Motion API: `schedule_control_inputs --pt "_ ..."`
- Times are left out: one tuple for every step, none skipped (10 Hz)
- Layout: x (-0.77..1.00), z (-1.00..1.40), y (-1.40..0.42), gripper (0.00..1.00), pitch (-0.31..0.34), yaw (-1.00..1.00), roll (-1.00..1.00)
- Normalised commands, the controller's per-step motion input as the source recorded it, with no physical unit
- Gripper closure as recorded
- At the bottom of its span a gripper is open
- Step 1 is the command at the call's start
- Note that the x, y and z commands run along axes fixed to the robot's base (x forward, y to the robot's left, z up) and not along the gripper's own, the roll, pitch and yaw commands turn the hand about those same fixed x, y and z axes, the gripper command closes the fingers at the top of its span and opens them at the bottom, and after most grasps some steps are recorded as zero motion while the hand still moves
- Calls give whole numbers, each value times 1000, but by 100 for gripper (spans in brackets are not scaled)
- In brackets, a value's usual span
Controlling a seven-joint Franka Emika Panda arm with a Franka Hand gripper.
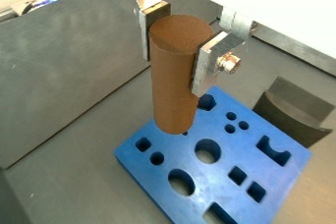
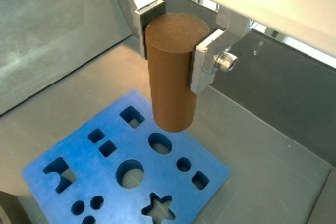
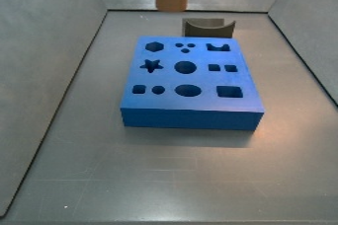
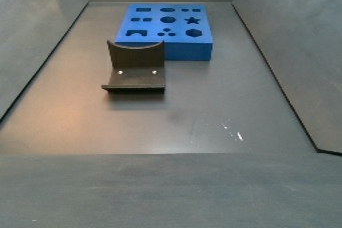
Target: Insert the round object.
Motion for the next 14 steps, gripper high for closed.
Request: schedule_control_inputs --pt "0 -1000 14 100 -6 -143 156" --pt "0 -1000 17 100 -14 -134 153" --pt "29 -1000 9 100 -21 -149 154" --pt "94 -1000 83 100 -4 -163 161" --pt "183 -1000 271 100 0 -177 111" --pt "351 -1000 466 100 0 -146 0" --pt "506 -831 526 100 44 -134 -20" --pt "454 -689 517 100 26 -106 -69" --pt "243 -574 400 100 -3 -131 -104" --pt "9 -420 286 100 -64 -174 -139" --pt "29 -291 226 100 -39 -171 -156" --pt "34 -251 257 100 -1 -143 -137" --pt "0 -269 174 100 -19 -123 -120" --pt "0 -354 17 100 -76 -100 -156"
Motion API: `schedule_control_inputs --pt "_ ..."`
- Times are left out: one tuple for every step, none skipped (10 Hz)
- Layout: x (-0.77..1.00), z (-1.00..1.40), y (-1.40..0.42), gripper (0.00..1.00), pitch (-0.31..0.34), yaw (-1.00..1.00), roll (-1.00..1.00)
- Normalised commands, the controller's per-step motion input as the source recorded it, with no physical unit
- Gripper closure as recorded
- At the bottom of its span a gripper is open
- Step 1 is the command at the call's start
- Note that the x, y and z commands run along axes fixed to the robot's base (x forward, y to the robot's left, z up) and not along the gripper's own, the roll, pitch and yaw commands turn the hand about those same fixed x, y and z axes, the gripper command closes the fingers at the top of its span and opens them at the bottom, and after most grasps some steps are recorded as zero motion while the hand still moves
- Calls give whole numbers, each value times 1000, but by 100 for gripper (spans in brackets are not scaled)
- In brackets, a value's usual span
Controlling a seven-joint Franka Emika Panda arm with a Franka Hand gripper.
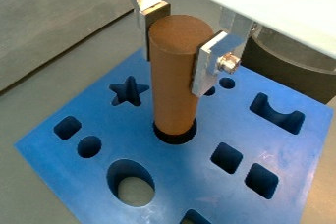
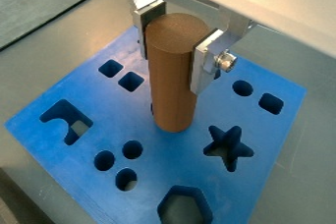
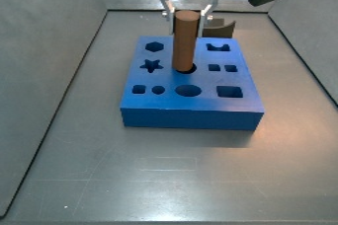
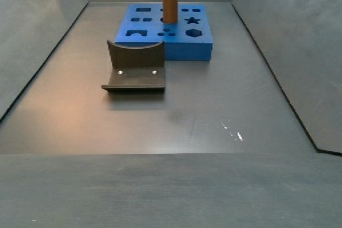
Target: Insert the round object.
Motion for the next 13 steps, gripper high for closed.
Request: schedule_control_inputs --pt "0 -337 -49 100 -121 -66 -181" --pt "0 -306 -189 100 -110 -3 -191" --pt "46 -309 -166 100 -61 -6 -153" --pt "154 -360 -66 100 -34 -29 -127" --pt "229 -400 0 100 -10 -54 -110" --pt "266 -437 0 100 -4 -63 -89" --pt "180 -363 0 100 0 -54 -66" --pt "0 -240 0 100 -13 -40 -41" --pt "0 -191 0 100 -17 0 -4" --pt "0 -189 0 100 -7 0 0" --pt "0 -217 0 100 -26 0 -3" --pt "0 -311 0 100 -46 0 -30" --pt "0 -266 0 100 -41 0 -44"
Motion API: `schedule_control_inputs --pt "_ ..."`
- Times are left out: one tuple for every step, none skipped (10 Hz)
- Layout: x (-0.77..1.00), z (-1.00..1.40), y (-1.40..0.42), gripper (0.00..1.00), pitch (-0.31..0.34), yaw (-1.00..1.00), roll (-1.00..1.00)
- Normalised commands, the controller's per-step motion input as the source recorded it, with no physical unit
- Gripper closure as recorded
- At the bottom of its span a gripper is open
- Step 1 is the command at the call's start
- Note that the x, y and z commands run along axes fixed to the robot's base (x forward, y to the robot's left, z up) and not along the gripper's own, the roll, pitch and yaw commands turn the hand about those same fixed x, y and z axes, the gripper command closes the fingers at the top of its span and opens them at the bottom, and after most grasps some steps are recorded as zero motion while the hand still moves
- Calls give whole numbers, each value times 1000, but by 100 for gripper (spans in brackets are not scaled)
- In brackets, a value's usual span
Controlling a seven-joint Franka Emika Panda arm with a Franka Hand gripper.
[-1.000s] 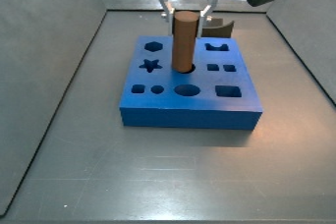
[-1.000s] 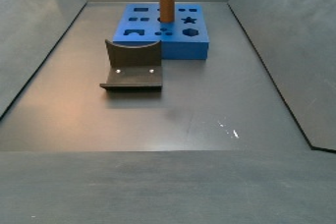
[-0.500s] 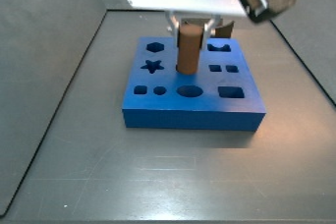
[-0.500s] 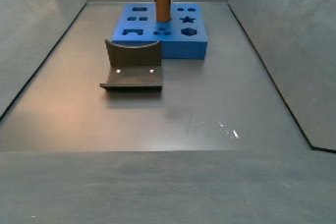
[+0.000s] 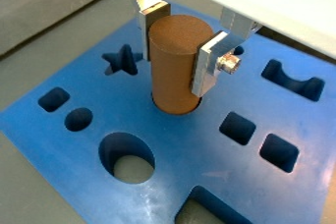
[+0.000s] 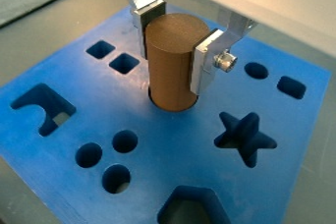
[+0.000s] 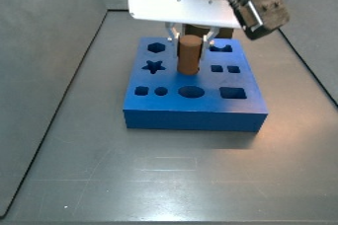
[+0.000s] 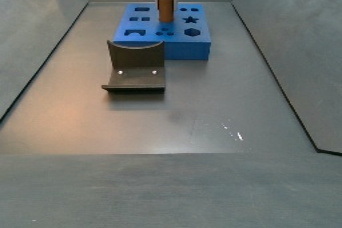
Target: Insert the round object.
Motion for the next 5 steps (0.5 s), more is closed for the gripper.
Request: schedule_control_inputs --pt "0 -246 0 100 -31 0 -40" --pt "0 -237 0 100 -50 0 -29" --pt "0 -166 37 100 -84 0 -91" --pt "0 0 71 100 0 -14 -59" --pt "0 0 0 100 0 0 0"
